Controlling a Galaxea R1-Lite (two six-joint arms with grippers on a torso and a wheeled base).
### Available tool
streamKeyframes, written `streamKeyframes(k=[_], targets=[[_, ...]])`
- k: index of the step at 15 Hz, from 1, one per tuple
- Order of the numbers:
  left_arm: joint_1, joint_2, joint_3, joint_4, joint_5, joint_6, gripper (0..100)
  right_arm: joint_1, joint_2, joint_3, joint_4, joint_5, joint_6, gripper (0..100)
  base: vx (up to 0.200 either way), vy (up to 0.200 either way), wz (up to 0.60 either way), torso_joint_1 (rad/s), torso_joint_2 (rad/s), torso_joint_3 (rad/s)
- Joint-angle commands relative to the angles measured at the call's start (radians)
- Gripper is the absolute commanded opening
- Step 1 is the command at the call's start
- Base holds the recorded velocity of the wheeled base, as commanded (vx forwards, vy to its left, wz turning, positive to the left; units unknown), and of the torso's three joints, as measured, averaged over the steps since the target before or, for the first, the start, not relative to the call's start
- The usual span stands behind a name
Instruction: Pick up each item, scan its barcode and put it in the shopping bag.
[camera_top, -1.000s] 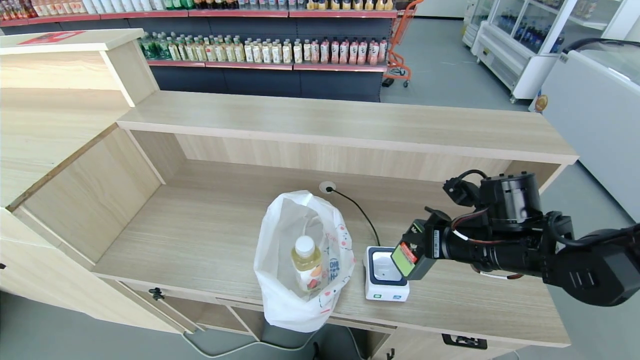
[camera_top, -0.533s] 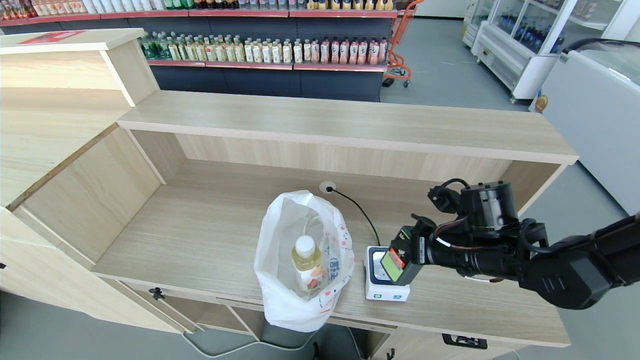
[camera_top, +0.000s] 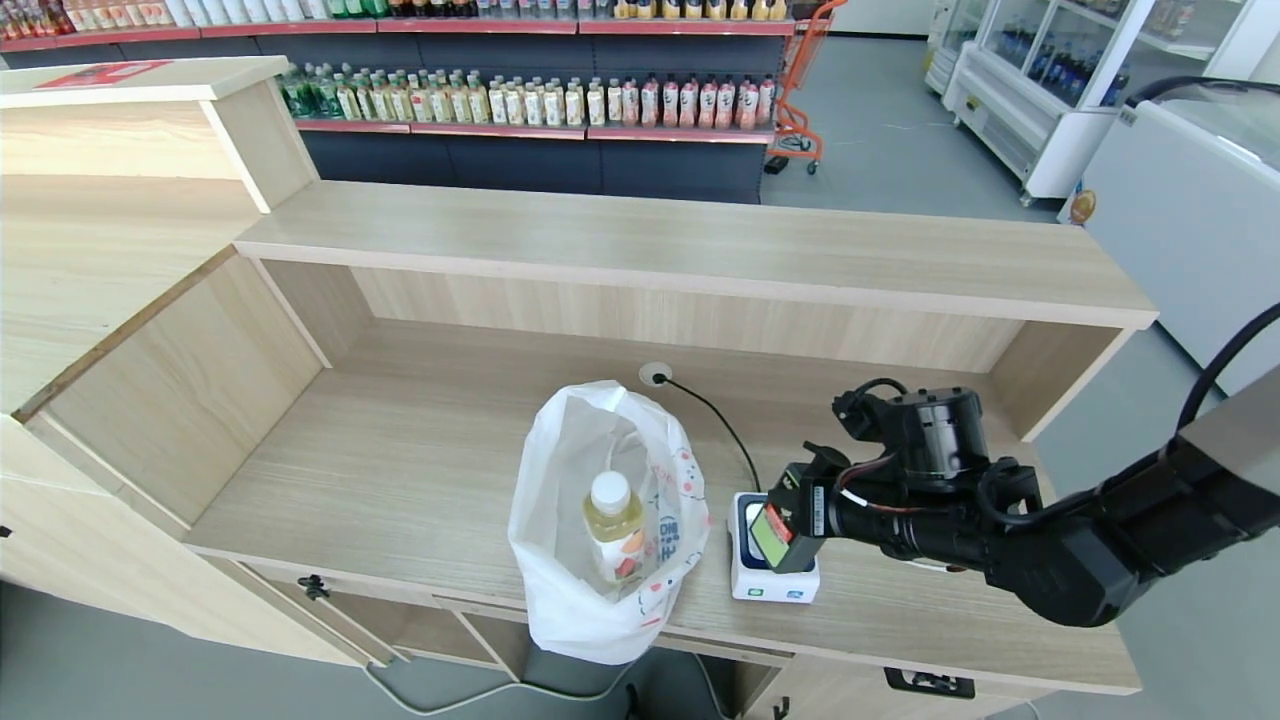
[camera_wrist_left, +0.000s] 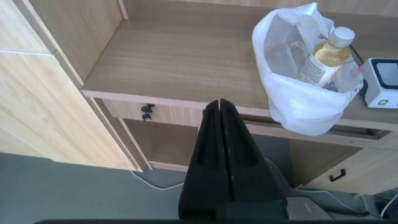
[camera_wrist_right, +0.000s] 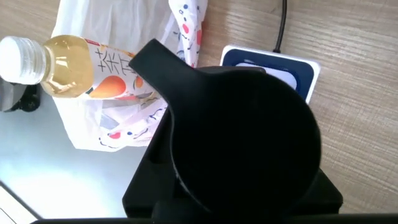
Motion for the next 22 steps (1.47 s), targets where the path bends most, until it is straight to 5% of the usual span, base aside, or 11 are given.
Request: streamKeyframes(k=[1,22], targets=[[0.000,0.001,0.001,0.001,0.000,0.000,0,0.000,0.021,-0.004,0.000,0.003,-0.001,0,0.000,0.000,0.00,0.000,0.00,0.000],[0.000,0.001,-0.001,0.001,0.000,0.000,0,0.003,0.171,-0.096,-0.092,0.010,-0.011,0,0.000,0.000,0.00,0.000,0.00,0.000]])
